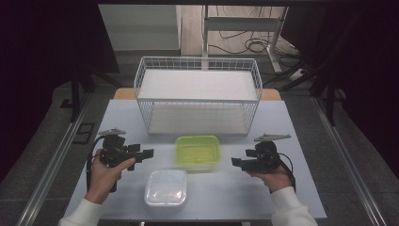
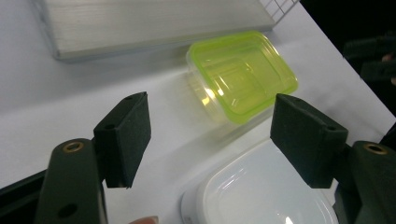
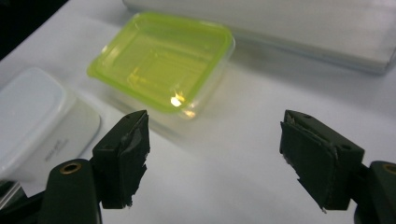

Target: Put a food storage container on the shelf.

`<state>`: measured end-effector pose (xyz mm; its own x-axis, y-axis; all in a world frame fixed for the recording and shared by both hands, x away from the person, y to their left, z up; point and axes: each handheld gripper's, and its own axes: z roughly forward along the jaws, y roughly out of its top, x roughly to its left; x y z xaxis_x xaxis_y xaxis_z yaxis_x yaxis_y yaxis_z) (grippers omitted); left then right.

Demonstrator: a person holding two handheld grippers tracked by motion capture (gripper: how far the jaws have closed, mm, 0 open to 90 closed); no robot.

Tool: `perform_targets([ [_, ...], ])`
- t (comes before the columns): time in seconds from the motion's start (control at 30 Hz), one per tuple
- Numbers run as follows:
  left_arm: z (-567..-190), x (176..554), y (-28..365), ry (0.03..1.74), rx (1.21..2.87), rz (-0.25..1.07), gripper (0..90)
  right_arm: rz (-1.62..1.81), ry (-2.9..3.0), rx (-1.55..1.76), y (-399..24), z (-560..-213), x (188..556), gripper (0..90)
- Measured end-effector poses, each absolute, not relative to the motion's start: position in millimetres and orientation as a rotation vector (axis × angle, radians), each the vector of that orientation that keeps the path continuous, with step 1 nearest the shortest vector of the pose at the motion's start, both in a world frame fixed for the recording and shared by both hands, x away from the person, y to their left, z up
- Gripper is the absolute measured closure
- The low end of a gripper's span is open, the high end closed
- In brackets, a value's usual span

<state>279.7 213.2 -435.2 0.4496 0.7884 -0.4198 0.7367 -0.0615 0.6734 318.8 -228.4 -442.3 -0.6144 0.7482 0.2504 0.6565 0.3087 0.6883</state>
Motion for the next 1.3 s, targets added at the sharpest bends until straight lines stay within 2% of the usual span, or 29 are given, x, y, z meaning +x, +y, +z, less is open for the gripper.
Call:
perform_targets([
  [0.2, -439, 296, 204, 1.337, 1.807, 0.042, 28.1, 1.232, 2.450, 1.307, -217, -439, 329, 25.4],
  [0.53, -450, 331, 175, 1.383, 1.851, -0.110, 31.0, 1.273, 2.452, 1.356, -212, -439, 344, 33.4],
  [0.93, -473, 360, 167, 1.476, 1.807, -0.289, 36.2, 1.245, 2.503, 1.460, -191, -454, 368, 39.4],
  [1.3, -484, 369, 157, 1.494, 1.821, -0.322, 40.9, 1.230, 2.506, 1.578, -188, -468, 385, 43.7],
])
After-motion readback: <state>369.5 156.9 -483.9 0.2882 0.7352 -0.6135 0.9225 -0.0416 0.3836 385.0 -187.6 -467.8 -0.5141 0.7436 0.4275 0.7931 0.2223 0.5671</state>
